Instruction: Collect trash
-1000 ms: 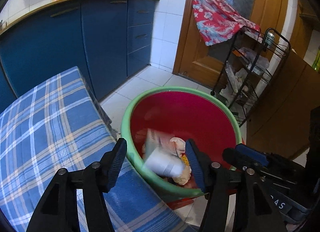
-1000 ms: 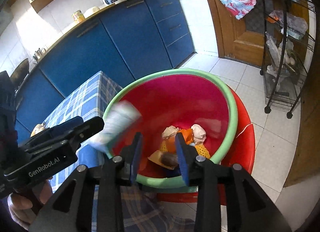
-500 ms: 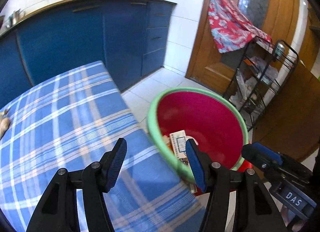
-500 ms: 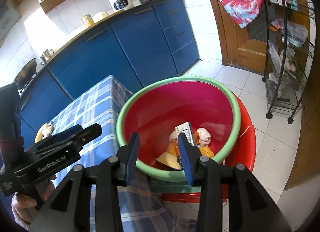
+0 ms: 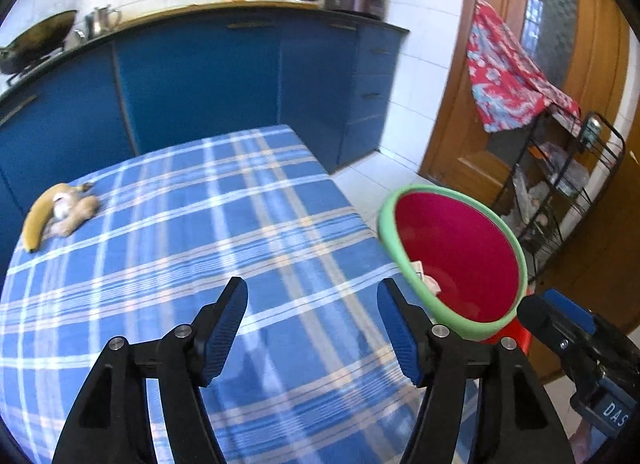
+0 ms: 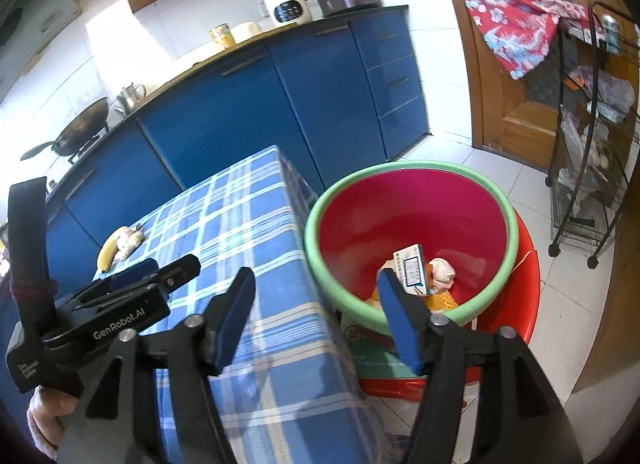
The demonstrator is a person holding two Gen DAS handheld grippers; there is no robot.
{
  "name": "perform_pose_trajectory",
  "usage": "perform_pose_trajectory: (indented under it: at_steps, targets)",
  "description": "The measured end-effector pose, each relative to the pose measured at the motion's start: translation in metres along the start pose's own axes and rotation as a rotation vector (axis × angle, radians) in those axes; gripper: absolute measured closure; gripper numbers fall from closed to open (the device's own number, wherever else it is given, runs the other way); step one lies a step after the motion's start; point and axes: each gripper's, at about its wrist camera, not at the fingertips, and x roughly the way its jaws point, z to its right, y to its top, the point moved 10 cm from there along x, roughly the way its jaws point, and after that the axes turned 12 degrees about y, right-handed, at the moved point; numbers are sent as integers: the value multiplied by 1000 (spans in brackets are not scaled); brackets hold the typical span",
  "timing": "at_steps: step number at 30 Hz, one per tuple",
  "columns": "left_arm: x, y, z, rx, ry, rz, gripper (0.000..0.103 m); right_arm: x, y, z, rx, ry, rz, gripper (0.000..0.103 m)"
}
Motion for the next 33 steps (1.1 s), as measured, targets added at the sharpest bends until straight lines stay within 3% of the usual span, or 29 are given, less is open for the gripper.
perform_pose_trajectory:
  at_steps: [11,33]
  targets:
    - [-30,-8,-52,-81,91,31,29,-10,-12,-41,-51,-7,13,22]
    - [-62,-27,-104,-173,183,44,28,-21,-29,-82,-112,18,15,20]
